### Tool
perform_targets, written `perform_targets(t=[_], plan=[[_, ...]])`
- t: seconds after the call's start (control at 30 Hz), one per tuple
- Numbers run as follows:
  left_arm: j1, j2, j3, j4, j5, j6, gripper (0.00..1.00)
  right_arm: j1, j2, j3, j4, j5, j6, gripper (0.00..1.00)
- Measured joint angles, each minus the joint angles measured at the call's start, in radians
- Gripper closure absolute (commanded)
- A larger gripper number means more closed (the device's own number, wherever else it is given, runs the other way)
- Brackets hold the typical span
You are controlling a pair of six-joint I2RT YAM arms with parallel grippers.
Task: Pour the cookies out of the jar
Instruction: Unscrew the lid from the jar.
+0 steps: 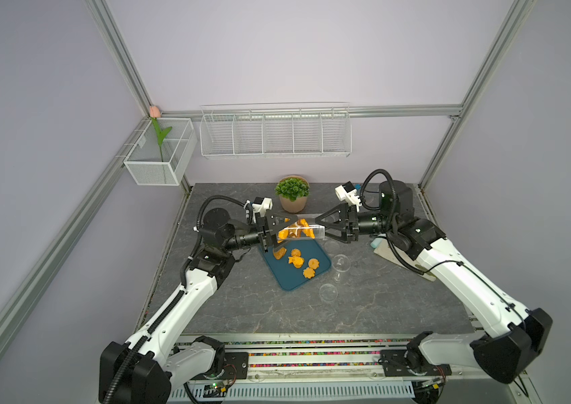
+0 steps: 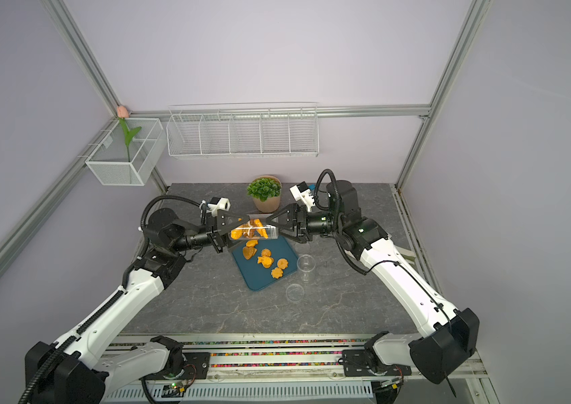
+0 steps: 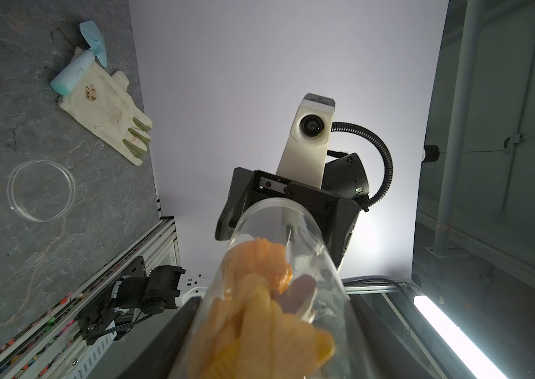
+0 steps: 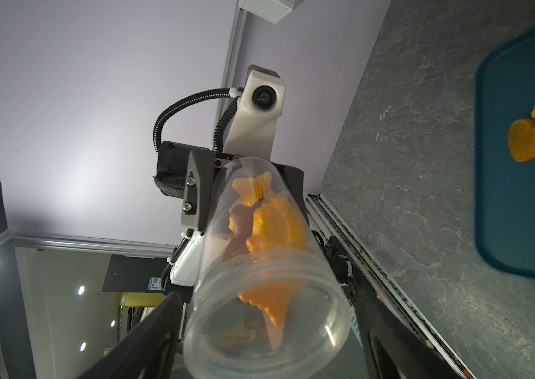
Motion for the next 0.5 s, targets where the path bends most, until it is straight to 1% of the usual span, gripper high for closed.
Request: perform_targets(t=[0.5], plan=[[0.000,-0.001,0.000,0.007,-0.001,0.000,0.33,0.001,-0.002,-0.039,0.076,-0.063,0.040,0.21]])
